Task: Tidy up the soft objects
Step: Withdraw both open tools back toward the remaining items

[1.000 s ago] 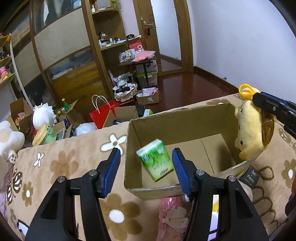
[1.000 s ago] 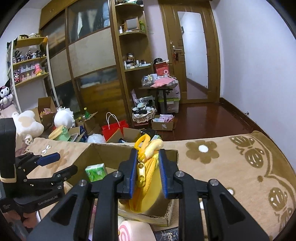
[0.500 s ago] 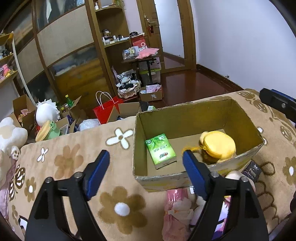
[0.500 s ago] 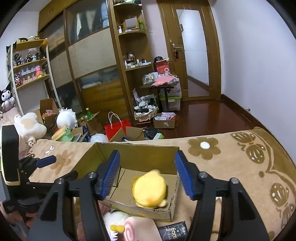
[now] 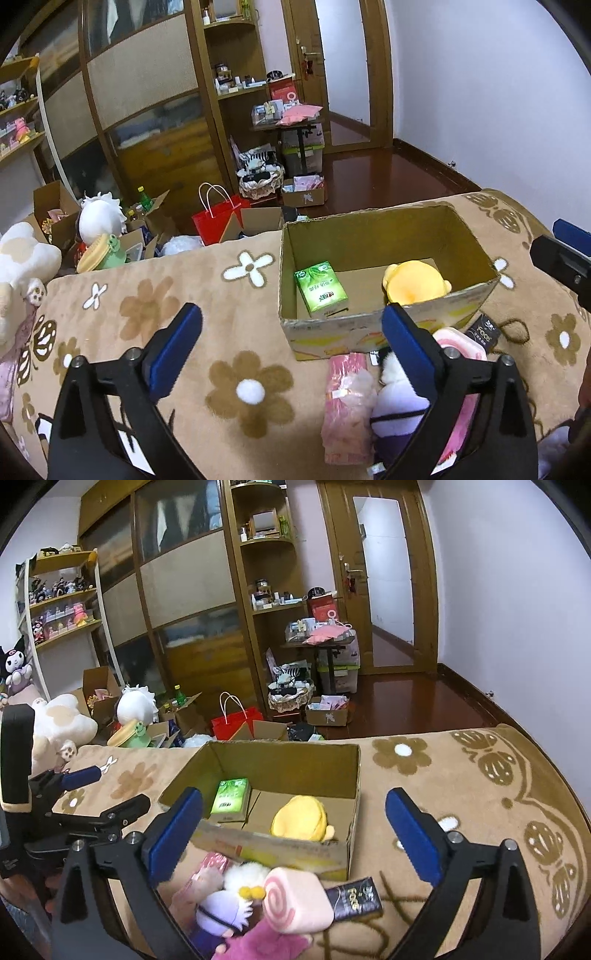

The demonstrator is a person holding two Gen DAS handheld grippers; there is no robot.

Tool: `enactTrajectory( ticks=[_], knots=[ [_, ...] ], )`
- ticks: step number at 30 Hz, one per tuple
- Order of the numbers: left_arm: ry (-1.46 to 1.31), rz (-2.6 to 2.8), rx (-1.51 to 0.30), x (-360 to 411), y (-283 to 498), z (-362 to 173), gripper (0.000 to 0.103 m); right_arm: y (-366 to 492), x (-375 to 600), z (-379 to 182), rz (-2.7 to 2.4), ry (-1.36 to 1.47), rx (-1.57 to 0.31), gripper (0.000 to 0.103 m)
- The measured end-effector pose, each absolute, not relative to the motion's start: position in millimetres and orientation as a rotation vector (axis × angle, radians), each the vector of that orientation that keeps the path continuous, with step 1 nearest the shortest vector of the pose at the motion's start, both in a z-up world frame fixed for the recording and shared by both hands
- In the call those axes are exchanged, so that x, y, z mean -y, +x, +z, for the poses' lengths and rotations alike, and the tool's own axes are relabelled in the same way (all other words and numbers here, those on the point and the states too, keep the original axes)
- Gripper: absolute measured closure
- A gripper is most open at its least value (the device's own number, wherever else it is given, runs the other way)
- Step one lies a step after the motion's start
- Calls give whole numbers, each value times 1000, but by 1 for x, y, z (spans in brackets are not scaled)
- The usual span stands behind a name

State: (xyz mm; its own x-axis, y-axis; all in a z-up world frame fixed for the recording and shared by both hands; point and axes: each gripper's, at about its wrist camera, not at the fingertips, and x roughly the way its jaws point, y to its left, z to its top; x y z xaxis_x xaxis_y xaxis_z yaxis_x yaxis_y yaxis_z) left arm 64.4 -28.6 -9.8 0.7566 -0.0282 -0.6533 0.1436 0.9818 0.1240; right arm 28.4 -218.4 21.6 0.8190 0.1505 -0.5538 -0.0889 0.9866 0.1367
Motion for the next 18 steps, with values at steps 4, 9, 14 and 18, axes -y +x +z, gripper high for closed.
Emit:
enactTrajectory(
  ticks=[4,9,14,18],
  knots=[
    [176,-94,-724,28,55,-7,3,16,219,22,111,125,-612,0],
    [163,-103,-768,26,48,-7,3,3,223,18,93,156,-644,0],
    [162,-112,-817,24,46,-11,3,-7,225,12,77,178,-674,0],
    [182,-111,-862,26,48,-19,3,-11,228,8,67,193,-690,0]
  ],
)
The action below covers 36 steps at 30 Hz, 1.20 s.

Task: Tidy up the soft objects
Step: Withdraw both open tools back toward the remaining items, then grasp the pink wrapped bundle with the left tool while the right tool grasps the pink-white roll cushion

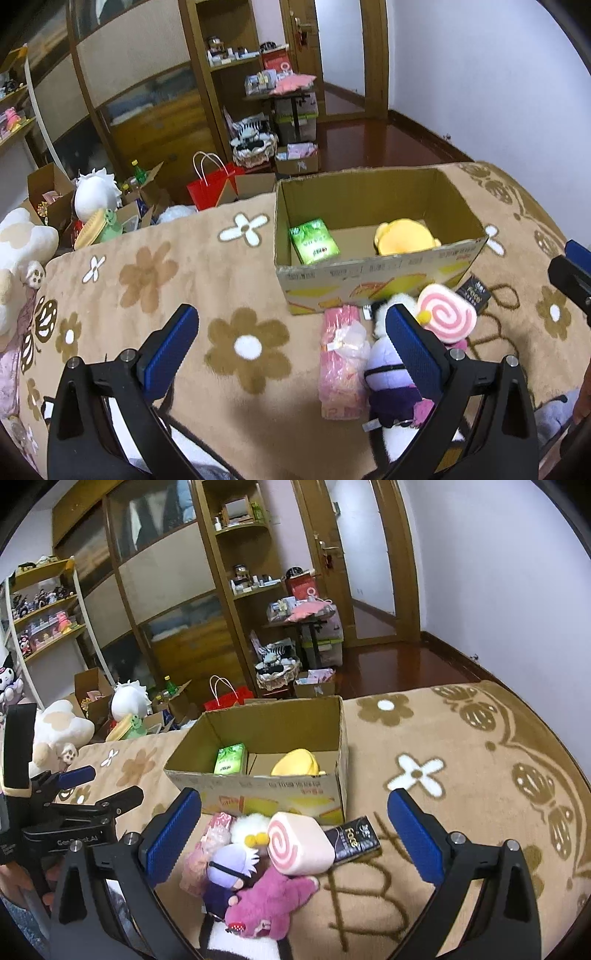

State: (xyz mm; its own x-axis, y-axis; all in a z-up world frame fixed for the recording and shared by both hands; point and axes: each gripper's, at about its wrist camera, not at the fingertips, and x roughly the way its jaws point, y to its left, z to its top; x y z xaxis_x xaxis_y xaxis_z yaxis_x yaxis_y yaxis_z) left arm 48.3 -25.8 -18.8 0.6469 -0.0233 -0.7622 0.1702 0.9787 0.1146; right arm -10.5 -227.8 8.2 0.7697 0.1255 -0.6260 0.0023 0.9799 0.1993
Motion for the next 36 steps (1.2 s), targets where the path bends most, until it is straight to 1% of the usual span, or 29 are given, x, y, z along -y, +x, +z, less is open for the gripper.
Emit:
enactTrajectory(
  ticks=[18,36],
  knots=[
    [152,-98,-1044,27,84,-65,3,13,231,-33,48,215,-788,0],
    [134,-69,-1181,35,114,-117,3,44,234,-69,30,245,-878,0]
  ],
)
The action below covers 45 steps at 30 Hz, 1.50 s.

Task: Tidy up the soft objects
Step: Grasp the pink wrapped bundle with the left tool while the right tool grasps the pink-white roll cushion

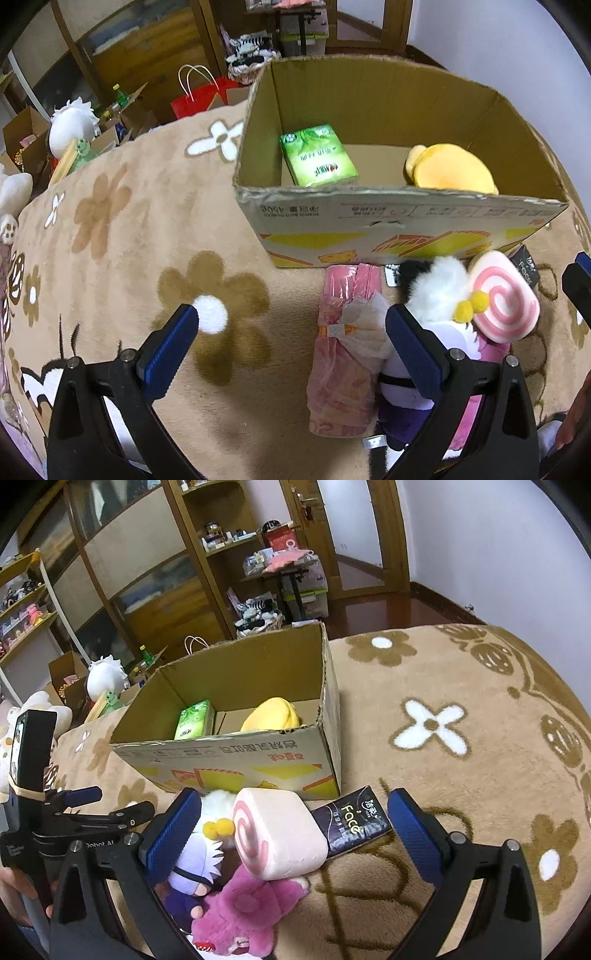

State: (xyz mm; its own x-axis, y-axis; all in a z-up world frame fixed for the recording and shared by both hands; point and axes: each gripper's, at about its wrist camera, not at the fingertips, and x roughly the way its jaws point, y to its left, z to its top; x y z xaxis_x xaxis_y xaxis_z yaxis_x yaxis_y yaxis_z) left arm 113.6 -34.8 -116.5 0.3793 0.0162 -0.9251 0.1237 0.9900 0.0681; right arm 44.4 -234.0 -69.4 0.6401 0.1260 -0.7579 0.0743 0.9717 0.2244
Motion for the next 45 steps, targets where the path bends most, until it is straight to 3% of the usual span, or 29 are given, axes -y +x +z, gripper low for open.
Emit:
enactTrajectory(
  ticks=[24,29,33,37,41,45],
  knots=[
    [184,-99,-1304,48,134,-162,3,66,229,-108,36,257,-1001,0],
    [163,-99,-1312,47,138,-166,3,68,227,-115,54,258,-1037,7],
    [144,-101,-1322,45,140,-168,3,69,223,-120,76,255,-1061,20],
    [101,-119,-1343,38,142,-171,12,69,219,-119,106,249,-1064,37],
    [83,-128,-1343,36,142,-171,17,67,215,-118,122,232,-1068,43],
    [53,-155,-1353,35,142,-172,30,66,213,-116,129,216,-1070,51]
  ],
)
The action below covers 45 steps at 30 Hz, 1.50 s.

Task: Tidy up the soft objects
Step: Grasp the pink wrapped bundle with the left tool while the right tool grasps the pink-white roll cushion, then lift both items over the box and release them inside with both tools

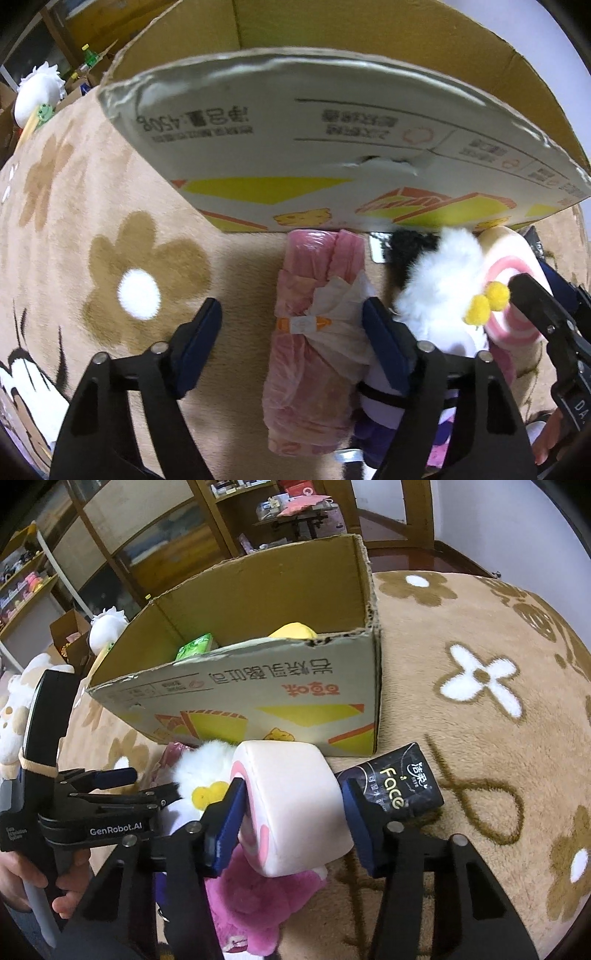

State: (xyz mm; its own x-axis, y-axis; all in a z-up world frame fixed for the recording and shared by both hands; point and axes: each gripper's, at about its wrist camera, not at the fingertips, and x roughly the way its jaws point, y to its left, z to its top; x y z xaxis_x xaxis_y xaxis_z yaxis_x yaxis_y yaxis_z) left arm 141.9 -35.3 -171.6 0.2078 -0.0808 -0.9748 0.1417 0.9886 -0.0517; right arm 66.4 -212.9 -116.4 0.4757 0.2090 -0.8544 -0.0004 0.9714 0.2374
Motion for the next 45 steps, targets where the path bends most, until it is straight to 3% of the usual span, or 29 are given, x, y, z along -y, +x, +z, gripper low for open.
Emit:
enactTrajectory(
  ticks=[9,17,22,45],
  knots=[
    [-14,-205,-1370,35,134,-173,59,62,210,-110,138,188,-1064,65],
    [-24,-191,-1330,41,123,-162,68,54,214,-100,122,187,-1038,67],
    [-18,-193,-1298,36,119,-147,80,48,219,-92,108,196,-1016,67],
    [29,-80,-893,3,53,-29,83,0,229,-22,66,211,-796,67]
  ],
)
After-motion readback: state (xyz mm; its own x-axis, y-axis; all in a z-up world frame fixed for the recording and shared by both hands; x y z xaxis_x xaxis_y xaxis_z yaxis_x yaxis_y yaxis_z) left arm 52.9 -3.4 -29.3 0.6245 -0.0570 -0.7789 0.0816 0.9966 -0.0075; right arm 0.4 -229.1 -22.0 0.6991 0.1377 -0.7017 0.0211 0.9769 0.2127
